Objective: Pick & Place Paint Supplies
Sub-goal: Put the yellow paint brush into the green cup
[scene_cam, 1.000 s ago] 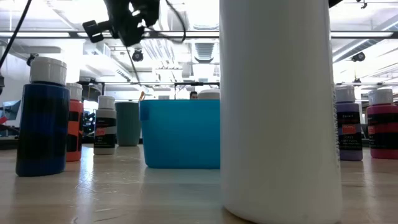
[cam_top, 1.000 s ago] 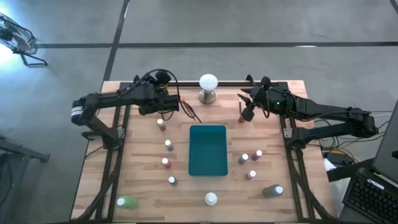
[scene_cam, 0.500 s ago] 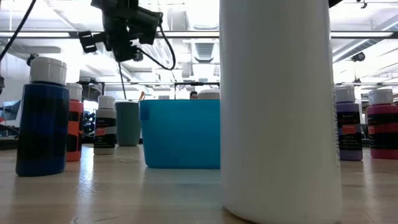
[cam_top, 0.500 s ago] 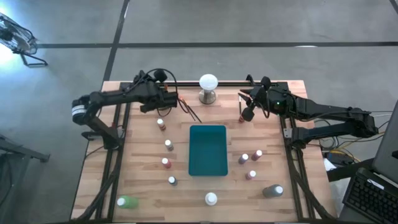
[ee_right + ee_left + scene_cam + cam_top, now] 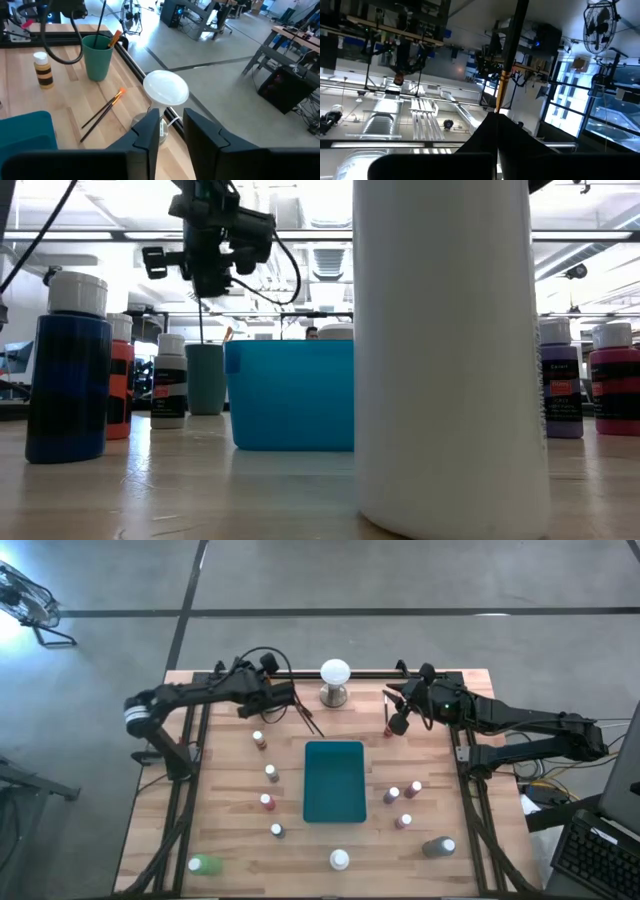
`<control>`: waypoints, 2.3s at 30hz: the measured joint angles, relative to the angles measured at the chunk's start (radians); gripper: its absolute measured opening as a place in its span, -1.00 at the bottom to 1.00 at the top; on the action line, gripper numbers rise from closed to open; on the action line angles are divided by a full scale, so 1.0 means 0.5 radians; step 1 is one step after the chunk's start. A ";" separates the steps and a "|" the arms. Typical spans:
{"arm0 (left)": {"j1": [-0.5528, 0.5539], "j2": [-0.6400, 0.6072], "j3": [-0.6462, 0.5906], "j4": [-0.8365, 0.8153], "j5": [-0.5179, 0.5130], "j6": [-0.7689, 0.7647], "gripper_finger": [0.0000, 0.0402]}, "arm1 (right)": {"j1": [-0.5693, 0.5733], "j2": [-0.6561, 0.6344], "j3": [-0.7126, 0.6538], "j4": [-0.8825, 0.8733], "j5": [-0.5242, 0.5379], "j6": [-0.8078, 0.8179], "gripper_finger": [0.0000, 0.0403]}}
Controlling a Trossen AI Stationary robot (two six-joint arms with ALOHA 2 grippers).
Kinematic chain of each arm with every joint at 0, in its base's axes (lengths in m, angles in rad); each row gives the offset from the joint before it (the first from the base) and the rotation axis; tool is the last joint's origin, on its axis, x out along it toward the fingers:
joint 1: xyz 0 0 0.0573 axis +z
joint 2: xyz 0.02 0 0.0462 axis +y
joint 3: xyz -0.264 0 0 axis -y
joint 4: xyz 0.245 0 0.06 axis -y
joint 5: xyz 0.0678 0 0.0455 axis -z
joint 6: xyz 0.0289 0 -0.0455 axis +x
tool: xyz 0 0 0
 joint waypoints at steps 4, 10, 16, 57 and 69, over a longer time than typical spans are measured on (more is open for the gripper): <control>0.025 0.039 0.002 0.001 0.015 0.024 -1.00 | 0.000 -0.001 -0.024 0.001 0.000 0.001 -0.50; 0.049 0.125 0.002 0.002 0.040 0.075 -1.00 | 0.000 -0.001 -0.086 0.018 0.000 0.003 -0.53; 0.057 0.214 0.002 0.011 0.048 0.094 -1.00 | 0.000 -0.001 -0.118 0.104 -0.001 0.002 -0.62; 0.002 0.419 0.001 0.175 0.133 0.149 -0.90 | 0.001 0.001 -0.118 0.111 -0.001 -0.005 -0.24; -0.031 0.408 0.017 0.180 0.177 0.017 -0.82 | 0.000 0.001 -0.118 0.110 -0.001 -0.004 -0.16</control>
